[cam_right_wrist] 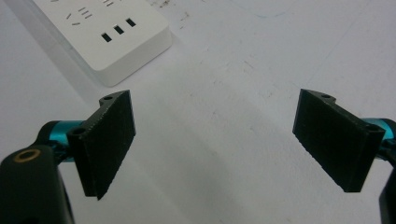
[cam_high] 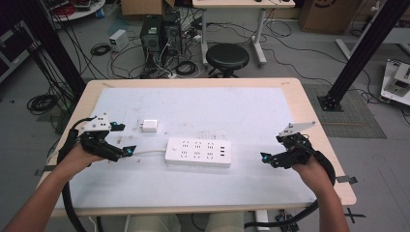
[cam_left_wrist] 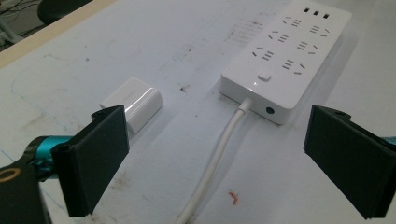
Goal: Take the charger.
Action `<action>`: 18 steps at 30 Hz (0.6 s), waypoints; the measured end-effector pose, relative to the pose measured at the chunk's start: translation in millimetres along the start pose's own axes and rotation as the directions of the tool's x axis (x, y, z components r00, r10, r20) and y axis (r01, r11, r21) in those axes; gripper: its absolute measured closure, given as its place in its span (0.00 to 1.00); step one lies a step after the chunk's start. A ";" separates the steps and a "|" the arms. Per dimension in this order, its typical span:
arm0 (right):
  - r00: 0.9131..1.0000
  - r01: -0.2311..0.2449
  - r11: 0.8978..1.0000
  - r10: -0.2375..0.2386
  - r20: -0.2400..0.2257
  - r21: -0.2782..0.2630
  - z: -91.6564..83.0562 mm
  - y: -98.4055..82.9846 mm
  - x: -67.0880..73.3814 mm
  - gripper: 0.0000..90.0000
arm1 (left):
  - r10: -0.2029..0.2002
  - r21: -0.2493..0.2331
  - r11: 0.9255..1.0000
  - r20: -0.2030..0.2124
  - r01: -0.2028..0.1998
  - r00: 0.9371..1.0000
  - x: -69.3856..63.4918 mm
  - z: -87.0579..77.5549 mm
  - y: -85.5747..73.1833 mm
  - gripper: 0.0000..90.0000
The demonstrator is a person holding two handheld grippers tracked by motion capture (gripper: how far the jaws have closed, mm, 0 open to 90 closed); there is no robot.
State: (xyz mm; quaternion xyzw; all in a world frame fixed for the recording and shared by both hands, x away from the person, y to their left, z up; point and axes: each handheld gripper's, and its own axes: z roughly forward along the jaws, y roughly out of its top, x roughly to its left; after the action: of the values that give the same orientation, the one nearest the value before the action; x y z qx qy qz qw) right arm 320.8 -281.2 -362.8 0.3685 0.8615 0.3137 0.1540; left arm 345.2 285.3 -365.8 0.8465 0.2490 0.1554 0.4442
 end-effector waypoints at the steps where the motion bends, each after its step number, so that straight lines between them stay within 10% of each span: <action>1: 1.000 0.000 1.000 0.000 0.000 0.000 0.0 0.0 0.0 0.15 | 0.000 0.000 1.000 0.000 0.000 1.000 0.0 0.0 0.0 0.08; 18: 1.000 -0.017 1.000 0.018 -0.008 0.007 0.1 3.7 -10.1 0.15 | 0.102 -0.011 0.995 0.128 -0.102 0.987 13.0 16.4 47.9 0.08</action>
State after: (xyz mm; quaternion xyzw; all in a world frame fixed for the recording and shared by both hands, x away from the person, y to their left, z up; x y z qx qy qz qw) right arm 329.7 -286.5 -360.1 0.3752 0.8599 0.3135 0.1464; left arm 377.4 258.4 -334.6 0.8653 0.1759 0.1238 0.4528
